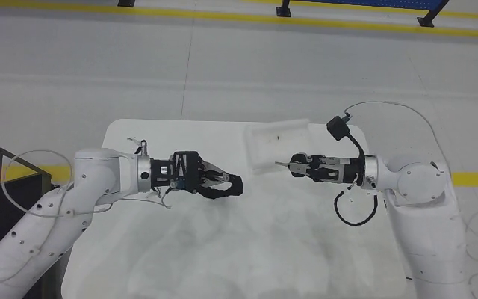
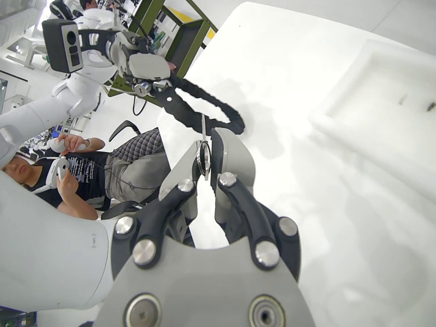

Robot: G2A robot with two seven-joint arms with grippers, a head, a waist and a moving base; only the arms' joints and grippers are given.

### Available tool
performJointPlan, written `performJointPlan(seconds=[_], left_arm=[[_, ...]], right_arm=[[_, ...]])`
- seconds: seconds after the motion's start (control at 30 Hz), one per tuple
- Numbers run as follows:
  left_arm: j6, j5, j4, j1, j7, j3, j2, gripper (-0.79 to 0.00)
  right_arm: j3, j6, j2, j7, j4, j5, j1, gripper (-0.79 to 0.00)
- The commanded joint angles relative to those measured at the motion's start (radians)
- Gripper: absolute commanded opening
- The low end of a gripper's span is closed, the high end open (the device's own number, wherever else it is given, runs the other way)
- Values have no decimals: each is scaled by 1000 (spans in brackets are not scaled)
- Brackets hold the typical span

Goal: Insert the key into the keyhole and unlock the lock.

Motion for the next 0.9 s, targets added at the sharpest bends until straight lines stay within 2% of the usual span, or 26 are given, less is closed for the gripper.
performJointPlan(seconds=[0.0,0.2,0.87], left_arm=[[-8,8,7,-29,-4,13,-13,-785],[-5,-9,59,-78,55,62,-55,-785],[4,-9,57,-70,49,63,-55,-785]], right_arm=[[20,17,6,22,-28,20,-4,-785],[59,52,22,54,-96,68,-25,-785],[52,59,23,44,-106,70,-37,-785]])
